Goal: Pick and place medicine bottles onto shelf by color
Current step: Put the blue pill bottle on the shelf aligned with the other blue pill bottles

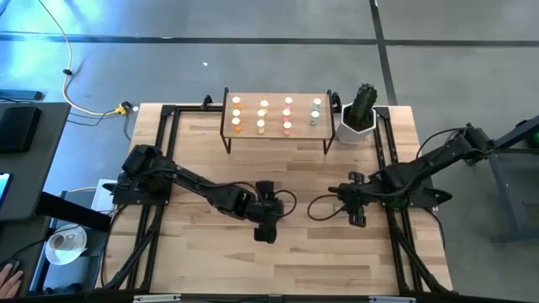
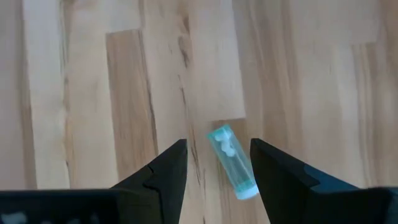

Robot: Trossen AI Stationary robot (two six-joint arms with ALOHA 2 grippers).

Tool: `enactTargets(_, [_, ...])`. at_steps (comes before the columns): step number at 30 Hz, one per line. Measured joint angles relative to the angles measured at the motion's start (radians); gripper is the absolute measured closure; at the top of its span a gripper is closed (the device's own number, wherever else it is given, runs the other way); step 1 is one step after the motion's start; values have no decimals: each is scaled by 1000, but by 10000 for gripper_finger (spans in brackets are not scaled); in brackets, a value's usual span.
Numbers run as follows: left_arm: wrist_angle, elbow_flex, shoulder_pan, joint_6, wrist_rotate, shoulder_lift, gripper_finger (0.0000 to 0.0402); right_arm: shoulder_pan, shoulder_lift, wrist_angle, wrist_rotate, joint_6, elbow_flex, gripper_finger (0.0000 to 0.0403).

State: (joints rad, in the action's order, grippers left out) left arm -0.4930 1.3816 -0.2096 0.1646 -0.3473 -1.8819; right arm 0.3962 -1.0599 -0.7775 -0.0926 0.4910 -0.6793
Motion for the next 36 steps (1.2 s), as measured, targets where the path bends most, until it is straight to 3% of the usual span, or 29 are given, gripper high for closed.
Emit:
enactTargets(8, [129, -157, -7, 64, 0, 81, 161, 20, -107, 73, 10, -78, 8, 236])
enactTargets(21, [300, -386, -8, 140, -1, 244, 161, 18, -268, 44, -8, -63, 7, 236])
enactTargets(36, [415, -408, -7, 137, 80, 247, 161, 9, -415, 19, -48, -44, 3, 236])
